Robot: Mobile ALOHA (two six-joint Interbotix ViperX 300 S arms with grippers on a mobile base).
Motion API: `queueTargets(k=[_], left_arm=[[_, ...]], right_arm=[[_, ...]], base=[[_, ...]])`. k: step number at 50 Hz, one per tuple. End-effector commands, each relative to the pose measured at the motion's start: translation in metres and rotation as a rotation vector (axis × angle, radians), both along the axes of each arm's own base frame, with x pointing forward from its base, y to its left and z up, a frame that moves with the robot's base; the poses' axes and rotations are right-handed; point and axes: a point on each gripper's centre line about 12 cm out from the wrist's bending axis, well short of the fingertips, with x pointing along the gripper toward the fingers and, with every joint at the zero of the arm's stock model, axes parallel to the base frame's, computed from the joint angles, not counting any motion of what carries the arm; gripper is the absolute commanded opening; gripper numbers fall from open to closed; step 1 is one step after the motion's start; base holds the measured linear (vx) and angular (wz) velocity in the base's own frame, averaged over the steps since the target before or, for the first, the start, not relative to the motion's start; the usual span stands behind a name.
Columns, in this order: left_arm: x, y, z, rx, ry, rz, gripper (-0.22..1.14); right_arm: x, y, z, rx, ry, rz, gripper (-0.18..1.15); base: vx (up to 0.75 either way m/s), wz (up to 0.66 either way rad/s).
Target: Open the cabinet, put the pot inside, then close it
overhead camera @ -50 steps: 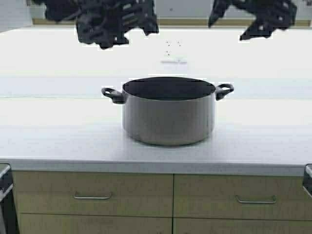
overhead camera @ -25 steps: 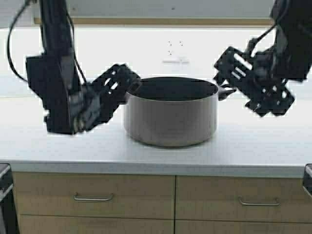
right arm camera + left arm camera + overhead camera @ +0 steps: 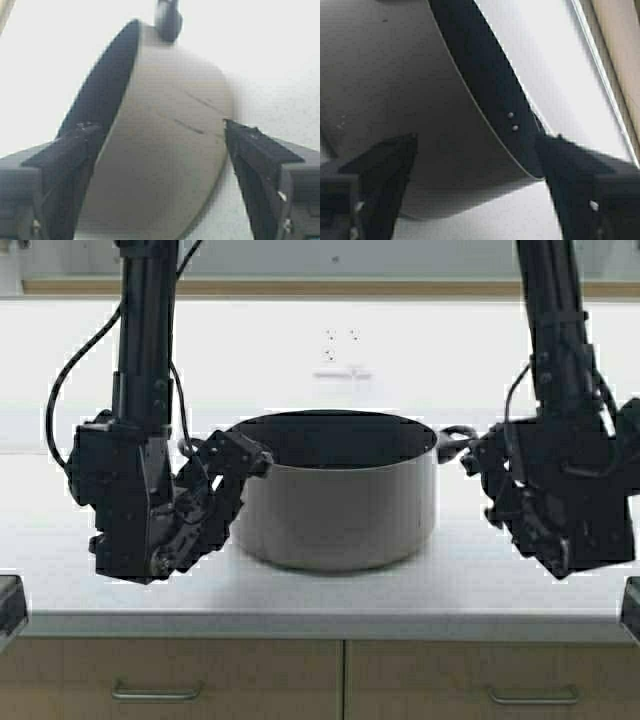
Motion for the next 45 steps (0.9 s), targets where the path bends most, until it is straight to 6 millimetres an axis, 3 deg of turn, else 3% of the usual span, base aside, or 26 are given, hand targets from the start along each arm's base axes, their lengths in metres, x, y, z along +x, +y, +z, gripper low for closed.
queueTargets(k=[1, 13, 20, 30, 45], left_arm=[[0.002, 0.001, 0.005, -0.011, -0.016, 0.005, 1.02], [0.028, 0.021, 0.002, -0.035, -0.030, 0.107, 1.02], [0.049, 0.034, 0.001, -0.065, -0.052, 0.176, 1.02], [0.076, 0.035, -0.005, -0.124, -0.079, 0.195, 1.02], [0.101, 0.035, -0.028, -0.228, -0.089, 0.219, 1.02]], right_arm=[[-0.001, 0.001, -0.003, 0.017, -0.032, 0.007, 1.03], [0.035, 0.003, -0.013, 0.098, -0.103, -0.065, 1.03], [0.077, 0.006, -0.014, 0.173, -0.159, 0.012, 1.03], [0.136, -0.021, -0.015, 0.247, -0.215, 0.064, 1.03], [0.186, -0.030, -0.026, 0.261, -0.212, 0.099, 1.03]], base=[[0.18, 0.01], [0.13, 0.01], [0.04, 0.02], [0.00, 0.00], [0.00, 0.00]])
